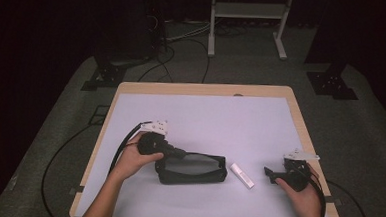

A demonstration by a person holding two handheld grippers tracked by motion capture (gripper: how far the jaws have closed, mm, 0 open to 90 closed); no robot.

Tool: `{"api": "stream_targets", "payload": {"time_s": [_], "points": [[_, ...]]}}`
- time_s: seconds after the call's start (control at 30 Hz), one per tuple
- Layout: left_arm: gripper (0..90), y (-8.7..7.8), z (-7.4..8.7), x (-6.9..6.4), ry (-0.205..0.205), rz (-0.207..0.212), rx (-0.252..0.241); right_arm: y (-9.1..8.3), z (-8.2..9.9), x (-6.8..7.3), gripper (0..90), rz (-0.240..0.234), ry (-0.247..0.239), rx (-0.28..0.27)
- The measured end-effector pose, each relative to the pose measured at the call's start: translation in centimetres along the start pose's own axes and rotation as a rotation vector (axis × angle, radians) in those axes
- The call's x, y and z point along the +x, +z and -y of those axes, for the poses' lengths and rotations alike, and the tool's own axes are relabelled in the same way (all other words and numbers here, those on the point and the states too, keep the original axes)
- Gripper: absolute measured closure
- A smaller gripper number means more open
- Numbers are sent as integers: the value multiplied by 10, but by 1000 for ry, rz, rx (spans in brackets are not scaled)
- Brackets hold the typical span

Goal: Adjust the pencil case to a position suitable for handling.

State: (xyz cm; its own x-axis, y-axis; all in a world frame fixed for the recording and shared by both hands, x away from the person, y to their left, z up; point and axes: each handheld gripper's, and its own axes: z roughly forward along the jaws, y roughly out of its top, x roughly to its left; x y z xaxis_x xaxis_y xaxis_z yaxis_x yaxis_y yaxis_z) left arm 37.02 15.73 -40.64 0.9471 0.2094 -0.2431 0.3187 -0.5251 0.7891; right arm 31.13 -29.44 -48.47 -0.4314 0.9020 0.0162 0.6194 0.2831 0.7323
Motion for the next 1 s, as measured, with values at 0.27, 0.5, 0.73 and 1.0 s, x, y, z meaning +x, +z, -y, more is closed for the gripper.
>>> {"api": "stream_targets", "payload": {"time_s": [0.27, 0.5, 0.73, 1.0], "points": [[883, 10, 1, -1, 6, 37, 11, 0, 0, 0, 118, 0, 0, 0], [882, 20, 1, -1, 15, 58, 37, 0, 0, 0, 118, 0, 0, 0], [880, 25, 3, 0, 11, 60, 49, 0, 0, 0, 118, 0, 0, 0], [851, 27, 4, 0, 18, 55, 57, 0, 0, 0, 118, 0, 0, 0]]}}
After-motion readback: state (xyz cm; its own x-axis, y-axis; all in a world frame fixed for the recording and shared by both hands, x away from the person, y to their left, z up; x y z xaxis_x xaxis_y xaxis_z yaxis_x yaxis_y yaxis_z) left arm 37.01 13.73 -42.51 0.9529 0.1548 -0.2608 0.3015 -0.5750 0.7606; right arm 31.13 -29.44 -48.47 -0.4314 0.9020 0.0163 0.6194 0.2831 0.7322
